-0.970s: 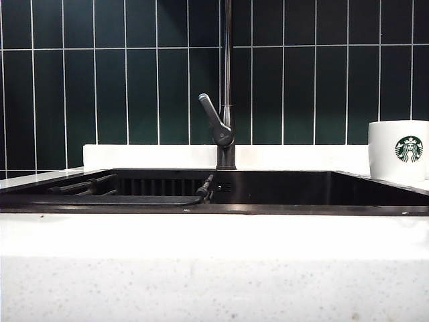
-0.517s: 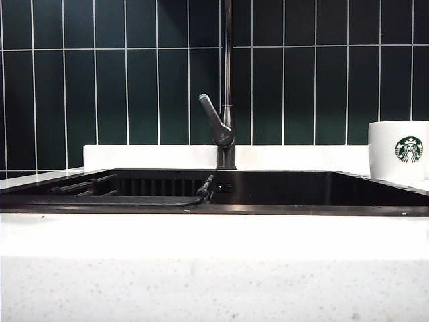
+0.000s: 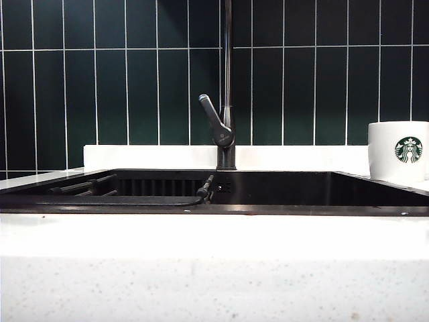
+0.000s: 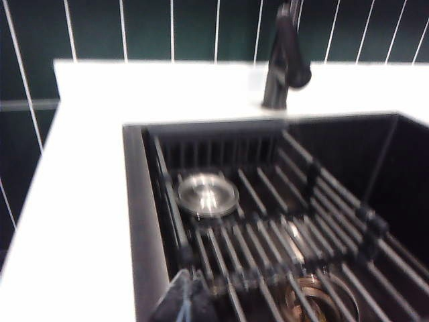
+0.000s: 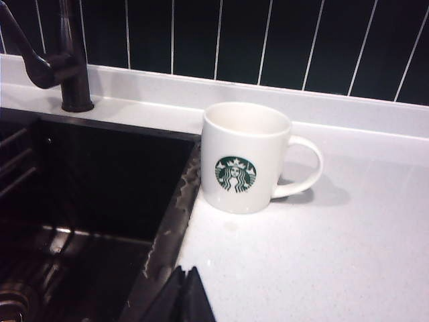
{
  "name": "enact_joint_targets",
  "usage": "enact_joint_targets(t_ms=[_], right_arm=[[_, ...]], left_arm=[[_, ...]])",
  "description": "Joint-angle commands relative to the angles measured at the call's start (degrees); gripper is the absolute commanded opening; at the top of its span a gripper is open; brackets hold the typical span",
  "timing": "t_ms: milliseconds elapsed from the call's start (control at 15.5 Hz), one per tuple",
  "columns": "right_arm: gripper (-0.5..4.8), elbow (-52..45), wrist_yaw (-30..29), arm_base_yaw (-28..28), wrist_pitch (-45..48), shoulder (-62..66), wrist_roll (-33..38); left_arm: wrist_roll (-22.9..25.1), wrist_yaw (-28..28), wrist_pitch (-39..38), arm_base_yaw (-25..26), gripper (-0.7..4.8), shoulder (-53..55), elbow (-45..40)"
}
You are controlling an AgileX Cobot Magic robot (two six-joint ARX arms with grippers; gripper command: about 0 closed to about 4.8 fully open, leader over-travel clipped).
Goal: Pick up the mug next to the sink, go to the faucet to get some water, pour the water into the sink, and finally put the mug back to its place.
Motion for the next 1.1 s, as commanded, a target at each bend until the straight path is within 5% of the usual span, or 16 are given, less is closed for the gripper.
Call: enact_joint_targets(t_ms=[65,1099], right_arm=[[-0.04,0.17,2.19,0.02,0.37,-0.07,-0.35],[-0.01,0.20,2.05,0.02,-9.33,-0.07,-0.20]], left_arm=[[0.24,-0.13,-0.09,0.07,-0.06,0.42,0.00],[0.22,0.28,-1.95,0.04,-0.06,0.42,0.04]])
